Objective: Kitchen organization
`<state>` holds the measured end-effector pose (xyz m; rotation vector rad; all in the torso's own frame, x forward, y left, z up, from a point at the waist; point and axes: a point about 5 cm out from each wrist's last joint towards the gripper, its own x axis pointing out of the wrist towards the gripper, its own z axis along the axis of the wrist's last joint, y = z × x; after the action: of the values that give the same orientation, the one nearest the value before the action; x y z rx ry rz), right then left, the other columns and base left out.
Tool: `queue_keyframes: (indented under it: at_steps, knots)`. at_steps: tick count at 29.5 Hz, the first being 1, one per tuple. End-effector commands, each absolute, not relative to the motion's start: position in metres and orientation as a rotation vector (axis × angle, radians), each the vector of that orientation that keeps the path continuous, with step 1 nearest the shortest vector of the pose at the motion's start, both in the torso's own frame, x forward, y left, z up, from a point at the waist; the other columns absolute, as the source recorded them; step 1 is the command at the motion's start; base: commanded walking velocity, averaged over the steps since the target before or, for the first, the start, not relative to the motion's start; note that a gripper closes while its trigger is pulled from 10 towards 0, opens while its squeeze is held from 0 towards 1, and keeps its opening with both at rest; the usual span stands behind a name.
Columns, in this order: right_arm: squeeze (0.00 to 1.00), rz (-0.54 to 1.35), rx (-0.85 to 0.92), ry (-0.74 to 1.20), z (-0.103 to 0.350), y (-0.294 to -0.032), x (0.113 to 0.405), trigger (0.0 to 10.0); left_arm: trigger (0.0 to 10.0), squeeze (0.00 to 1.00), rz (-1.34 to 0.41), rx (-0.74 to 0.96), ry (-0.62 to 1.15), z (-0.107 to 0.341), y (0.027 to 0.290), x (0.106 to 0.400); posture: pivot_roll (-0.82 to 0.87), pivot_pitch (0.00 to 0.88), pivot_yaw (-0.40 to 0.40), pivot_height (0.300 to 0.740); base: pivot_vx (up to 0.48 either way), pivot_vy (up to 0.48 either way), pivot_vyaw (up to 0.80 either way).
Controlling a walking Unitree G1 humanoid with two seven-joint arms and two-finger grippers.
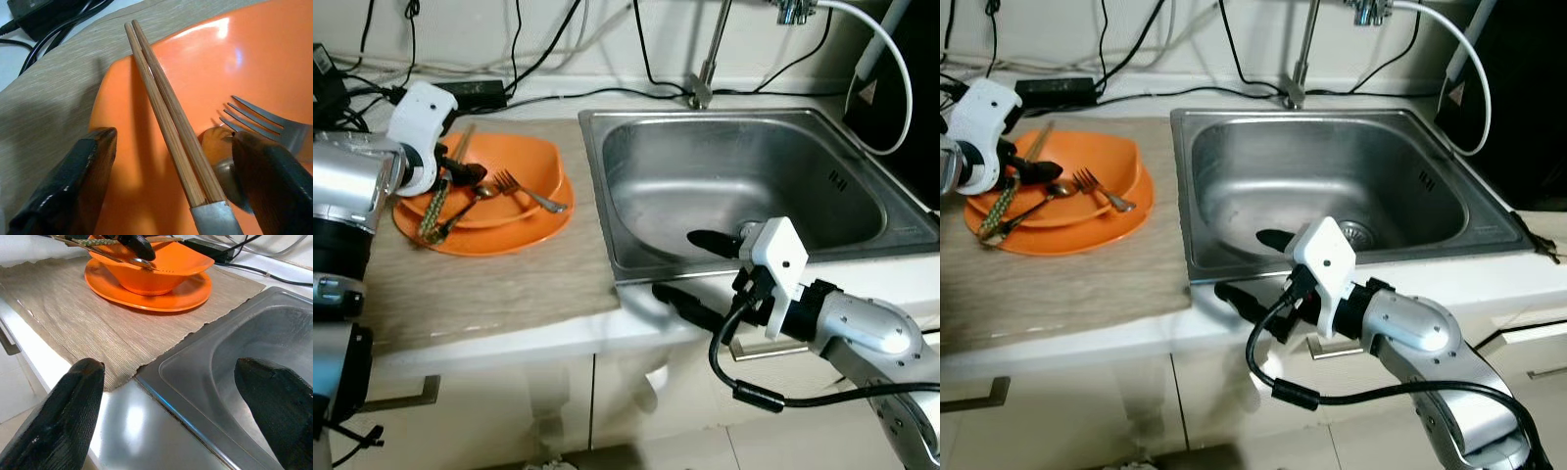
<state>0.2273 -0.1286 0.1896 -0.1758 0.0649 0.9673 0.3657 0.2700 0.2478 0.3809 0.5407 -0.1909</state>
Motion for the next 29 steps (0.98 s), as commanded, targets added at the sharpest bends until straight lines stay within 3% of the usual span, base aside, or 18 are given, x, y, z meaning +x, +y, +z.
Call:
queue_keyframes:
  at_steps: [1, 29]
  knots:
    - [0.00, 0.964, -0.192, 0.065, 0.1930, -0.1316, 0.2261, 10.0, 0.0, 0.00, -0.207, 0.390, 0.558, 0.2463, 0.2668, 0.3685, 0.01, 0.029, -0.048, 0.740, 0.000, 0.000, 0.00]
    - [0.00, 0.955, -0.220, 0.075, 0.1901, -0.1351, 0.2277, 10.0, 0.0, 0.00, -0.212, 0.459, 0.566, 0.2439, 0.2700, 0.3719, 0.01, 0.020, -0.049, 0.740, 0.000, 0.000, 0.00]
